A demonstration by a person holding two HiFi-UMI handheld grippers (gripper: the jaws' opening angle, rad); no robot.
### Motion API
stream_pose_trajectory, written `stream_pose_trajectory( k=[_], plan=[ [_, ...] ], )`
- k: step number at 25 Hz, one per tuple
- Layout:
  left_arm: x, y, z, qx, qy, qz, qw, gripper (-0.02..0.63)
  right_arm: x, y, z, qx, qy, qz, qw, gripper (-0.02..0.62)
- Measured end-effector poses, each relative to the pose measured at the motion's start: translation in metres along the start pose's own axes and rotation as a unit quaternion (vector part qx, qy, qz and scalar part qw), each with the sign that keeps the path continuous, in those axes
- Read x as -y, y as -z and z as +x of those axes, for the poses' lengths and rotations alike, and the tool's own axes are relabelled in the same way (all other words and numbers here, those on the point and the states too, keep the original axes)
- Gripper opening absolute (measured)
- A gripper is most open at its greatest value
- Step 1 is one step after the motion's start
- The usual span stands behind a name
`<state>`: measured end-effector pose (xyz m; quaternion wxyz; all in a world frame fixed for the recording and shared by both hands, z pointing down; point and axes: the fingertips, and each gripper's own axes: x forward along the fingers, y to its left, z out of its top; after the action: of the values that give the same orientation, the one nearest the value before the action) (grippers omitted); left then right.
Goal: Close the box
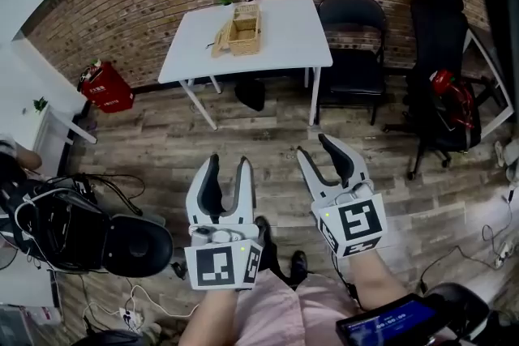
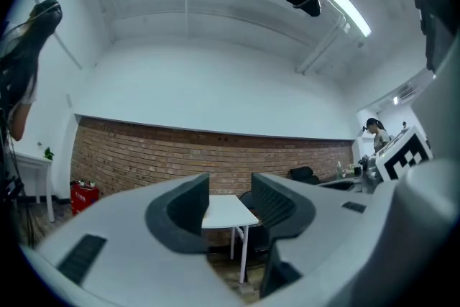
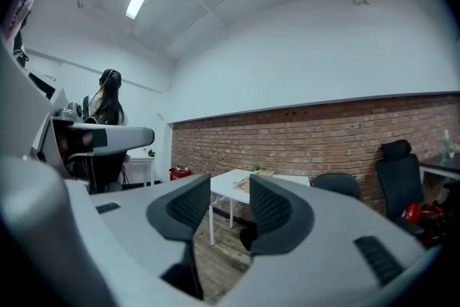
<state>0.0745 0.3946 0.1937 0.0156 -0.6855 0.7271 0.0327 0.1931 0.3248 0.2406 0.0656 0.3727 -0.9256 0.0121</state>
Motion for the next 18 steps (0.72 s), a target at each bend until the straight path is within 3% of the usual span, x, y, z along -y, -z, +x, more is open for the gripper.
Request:
stream_pose_trajectory(
  k=[8,18],
  plan=[
    [-0.023,0.042,0.022,-0.008,-0.008,-0.014,0.9998,0.183,0.005,0.025,0.034,-0.002,-0.002,-0.008,1.0,0.175],
    [-0.088,0.069,0.135,-0.02,0.017,-0.027,0.9993,0.183,0.029,0.022,0.159,-0.011,0.012,-0.018,1.0,0.166]
  ],
)
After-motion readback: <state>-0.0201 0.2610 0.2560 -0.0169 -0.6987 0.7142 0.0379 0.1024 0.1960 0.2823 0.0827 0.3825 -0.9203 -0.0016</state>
